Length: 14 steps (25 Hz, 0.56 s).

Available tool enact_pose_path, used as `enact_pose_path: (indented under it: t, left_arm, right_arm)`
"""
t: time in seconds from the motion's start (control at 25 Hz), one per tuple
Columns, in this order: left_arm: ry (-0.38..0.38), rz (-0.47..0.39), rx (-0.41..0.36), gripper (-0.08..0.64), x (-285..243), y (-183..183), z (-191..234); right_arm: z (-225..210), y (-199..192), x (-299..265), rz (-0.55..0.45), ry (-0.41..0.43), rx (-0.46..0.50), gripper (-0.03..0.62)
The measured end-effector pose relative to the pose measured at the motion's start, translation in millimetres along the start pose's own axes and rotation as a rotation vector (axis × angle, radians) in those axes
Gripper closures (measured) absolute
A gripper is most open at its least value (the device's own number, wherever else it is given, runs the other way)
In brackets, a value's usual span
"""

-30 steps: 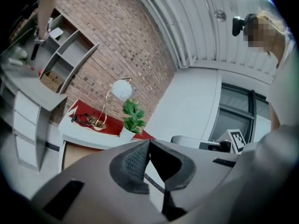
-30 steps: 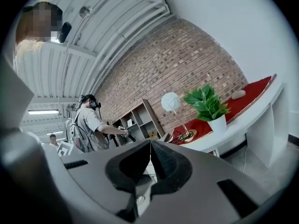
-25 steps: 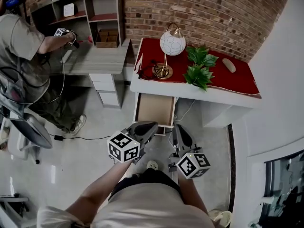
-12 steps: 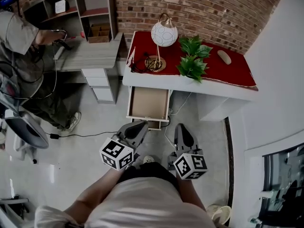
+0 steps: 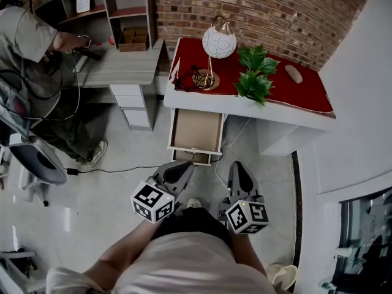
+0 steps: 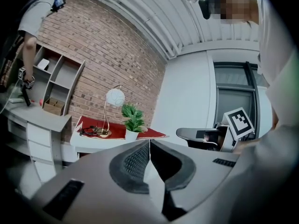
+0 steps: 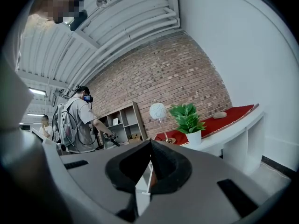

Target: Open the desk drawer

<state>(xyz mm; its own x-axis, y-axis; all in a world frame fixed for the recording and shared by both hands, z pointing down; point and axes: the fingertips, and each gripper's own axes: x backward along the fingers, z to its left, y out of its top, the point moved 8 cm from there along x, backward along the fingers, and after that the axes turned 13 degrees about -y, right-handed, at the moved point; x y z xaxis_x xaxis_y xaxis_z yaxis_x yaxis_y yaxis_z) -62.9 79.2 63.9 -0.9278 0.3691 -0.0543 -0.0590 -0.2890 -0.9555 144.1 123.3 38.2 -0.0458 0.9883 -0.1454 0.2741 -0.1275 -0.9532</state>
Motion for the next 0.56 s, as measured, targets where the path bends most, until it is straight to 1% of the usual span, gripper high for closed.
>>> enact_pose_path:
  t: [0.32,0.56]
  left_arm:
    - [0.032,0.005,0.018,0.548,21.9,-7.4,-0.9]
    - [0.057,0.005,0.044,0.547,35.8,-9.8,1.3]
  right_arm:
    - [14.2,-12.8,1.2,0.047,0.033,-0.013,0.575]
    - [25.2,-14.3,3.2,0.062,0.055,0.003,0.575]
